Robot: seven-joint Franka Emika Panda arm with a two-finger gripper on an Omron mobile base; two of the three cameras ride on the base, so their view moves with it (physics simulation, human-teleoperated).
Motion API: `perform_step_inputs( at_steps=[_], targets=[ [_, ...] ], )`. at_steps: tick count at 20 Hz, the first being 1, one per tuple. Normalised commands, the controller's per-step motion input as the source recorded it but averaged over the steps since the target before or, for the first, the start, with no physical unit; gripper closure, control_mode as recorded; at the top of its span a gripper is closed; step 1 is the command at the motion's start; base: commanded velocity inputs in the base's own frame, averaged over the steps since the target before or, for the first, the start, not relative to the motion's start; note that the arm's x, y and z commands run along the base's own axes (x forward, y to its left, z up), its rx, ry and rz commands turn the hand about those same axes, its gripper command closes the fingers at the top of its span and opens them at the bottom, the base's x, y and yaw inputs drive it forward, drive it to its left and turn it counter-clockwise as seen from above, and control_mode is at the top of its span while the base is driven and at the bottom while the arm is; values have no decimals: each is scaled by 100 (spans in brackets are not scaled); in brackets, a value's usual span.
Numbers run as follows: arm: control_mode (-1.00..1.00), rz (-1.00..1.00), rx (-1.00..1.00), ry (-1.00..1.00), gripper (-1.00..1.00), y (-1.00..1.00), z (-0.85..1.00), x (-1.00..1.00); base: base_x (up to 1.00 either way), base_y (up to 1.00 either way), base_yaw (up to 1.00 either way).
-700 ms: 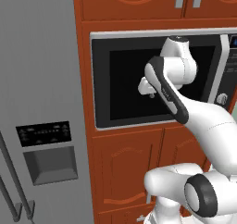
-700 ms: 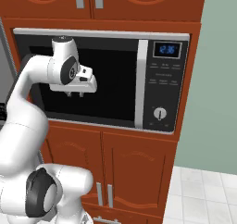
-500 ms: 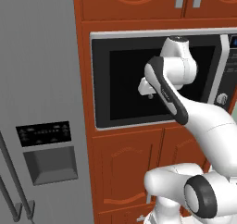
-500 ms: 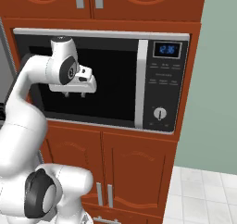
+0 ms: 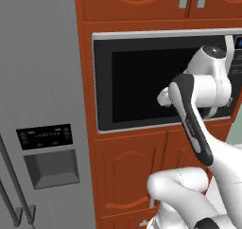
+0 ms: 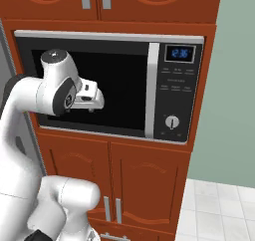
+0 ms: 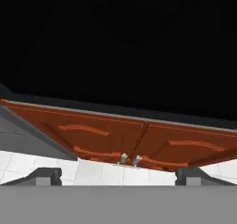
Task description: The microwave is finished heating the chicken drumstick and potato. Take the bowl containing the food and place it on the dining counter.
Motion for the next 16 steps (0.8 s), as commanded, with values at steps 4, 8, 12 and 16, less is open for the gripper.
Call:
perform_step_inputs(
  at_steps=[4,8,12,16],
  targets=[
    [-100,0,3,-43,-100,-53,2,-77,0,0,0],
    [-100,0,5,-46,-100,-86,4,-69,0,0,0],
    [-100,0,8,-38,-100,-95,11,-51,0,0,0],
    [-100,0,7,-36,-100,-99,9,-16,0,0,0]
  ],
)
